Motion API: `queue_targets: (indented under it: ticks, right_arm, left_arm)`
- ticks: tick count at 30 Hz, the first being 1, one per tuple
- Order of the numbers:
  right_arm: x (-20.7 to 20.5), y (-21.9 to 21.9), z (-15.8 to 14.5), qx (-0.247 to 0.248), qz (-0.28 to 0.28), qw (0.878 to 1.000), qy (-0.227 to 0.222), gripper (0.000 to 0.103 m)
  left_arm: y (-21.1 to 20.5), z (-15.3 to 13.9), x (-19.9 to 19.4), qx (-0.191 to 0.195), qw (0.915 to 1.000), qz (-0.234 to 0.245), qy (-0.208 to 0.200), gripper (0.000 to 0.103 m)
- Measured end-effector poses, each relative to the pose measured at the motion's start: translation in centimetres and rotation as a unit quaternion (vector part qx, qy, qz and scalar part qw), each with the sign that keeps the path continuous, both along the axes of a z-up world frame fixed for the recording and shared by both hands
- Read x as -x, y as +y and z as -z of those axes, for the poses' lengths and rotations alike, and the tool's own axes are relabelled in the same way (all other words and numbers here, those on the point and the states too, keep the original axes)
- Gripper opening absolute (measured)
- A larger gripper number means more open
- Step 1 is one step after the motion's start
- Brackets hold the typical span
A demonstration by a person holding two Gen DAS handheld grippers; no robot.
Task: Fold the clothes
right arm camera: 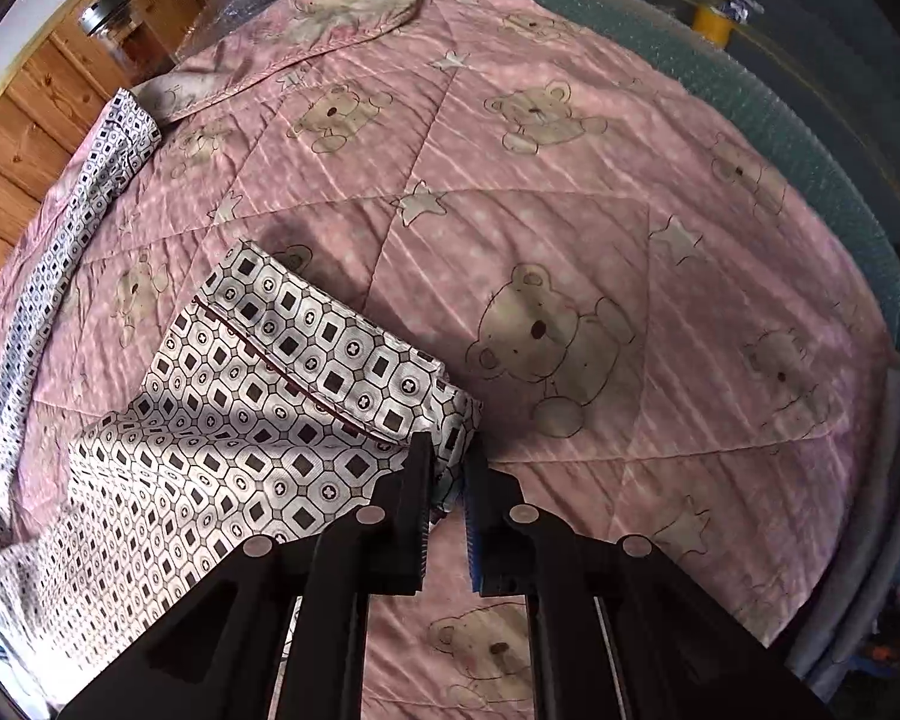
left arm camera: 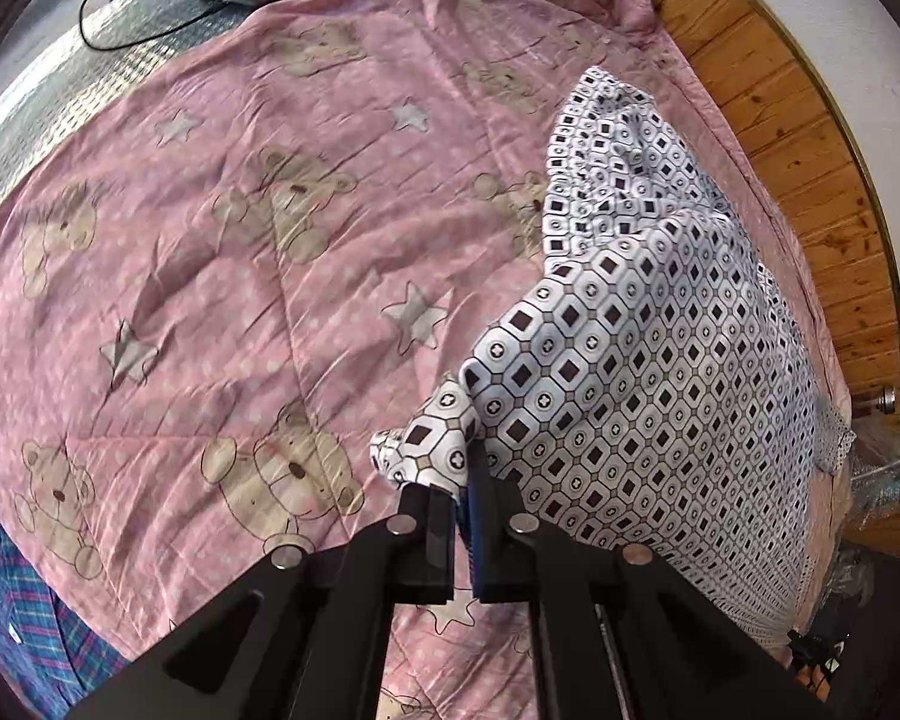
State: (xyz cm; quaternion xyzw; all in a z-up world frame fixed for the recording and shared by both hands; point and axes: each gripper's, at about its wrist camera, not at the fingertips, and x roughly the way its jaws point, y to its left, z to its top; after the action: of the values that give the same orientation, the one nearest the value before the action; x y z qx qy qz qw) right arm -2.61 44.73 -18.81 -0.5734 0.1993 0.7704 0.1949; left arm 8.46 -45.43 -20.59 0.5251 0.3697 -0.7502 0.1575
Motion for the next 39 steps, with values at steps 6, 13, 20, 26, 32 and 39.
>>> queue_targets:
  ticks: [6,13,20,26,32,39]
  right_arm:
    - [0.2,1.0,-1.5,-0.055,0.010,0.998,-0.011,0.009]
    - [-1.6,-0.2,-5.7,-0.192,0.037,0.980,-0.036,0.037]
    - [-1.7,-14.3,-13.5,-0.286,-0.072,0.955,0.023,0.046]
    - [2.0,-39.8,-12.2,-0.165,-0.361,0.914,0.077,0.048]
    - [3.6,-62.3,-3.9,-0.069,-0.564,0.823,0.017,0.048]
    - [4.2,-65.2,1.8,-0.063,-0.565,0.820,-0.057,0.051]
  left_arm:
    - [-0.9,-0.9,-3.3,-0.040,0.9967,-0.046,0.054,0.020]
    - [-1.8,-1.1,-2.9,-0.101,0.9856,-0.076,0.112,0.027]
    - [-5.4,2.0,-4.0,-0.226,0.9523,-0.145,0.145,0.034]
    - [-5.5,4.2,-1.8,-0.273,0.9477,-0.113,0.120,0.041]
    - [-4.2,-1.8,-0.4,-0.104,0.9767,-0.016,0.187,0.004]
    - [-3.9,0.0,-6.6,0.024,0.9912,0.041,0.123,0.006]
